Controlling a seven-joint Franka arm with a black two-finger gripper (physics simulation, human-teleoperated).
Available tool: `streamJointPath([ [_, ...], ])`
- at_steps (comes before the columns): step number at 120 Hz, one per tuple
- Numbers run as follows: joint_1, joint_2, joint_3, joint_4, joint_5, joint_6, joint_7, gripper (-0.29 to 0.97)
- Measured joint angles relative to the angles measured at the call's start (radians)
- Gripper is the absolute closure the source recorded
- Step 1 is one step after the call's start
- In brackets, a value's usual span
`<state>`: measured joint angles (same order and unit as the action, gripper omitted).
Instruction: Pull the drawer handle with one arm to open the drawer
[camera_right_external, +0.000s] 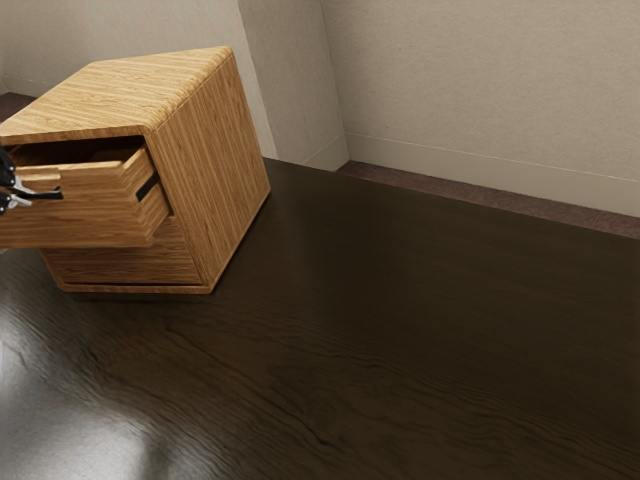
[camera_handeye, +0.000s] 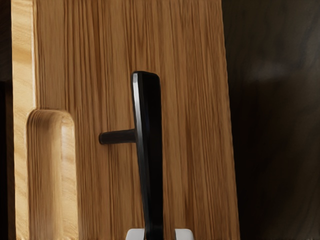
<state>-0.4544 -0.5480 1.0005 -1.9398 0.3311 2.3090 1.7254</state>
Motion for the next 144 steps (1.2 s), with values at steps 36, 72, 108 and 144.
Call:
streamJointPath([
  [36, 0.052, -0.017, -0.042, -0.024, 0.0, -0.009, 0.002, 0.71],
  [72, 0.093, -0.038, -0.08, -0.051, 0.001, -0.019, 0.004, 0.71],
  [108, 0.142, -0.061, -0.122, -0.075, 0.002, -0.026, 0.006, 0.7],
  [144, 0.177, -0.074, -0.146, -0.094, 0.002, -0.028, 0.008, 0.71],
])
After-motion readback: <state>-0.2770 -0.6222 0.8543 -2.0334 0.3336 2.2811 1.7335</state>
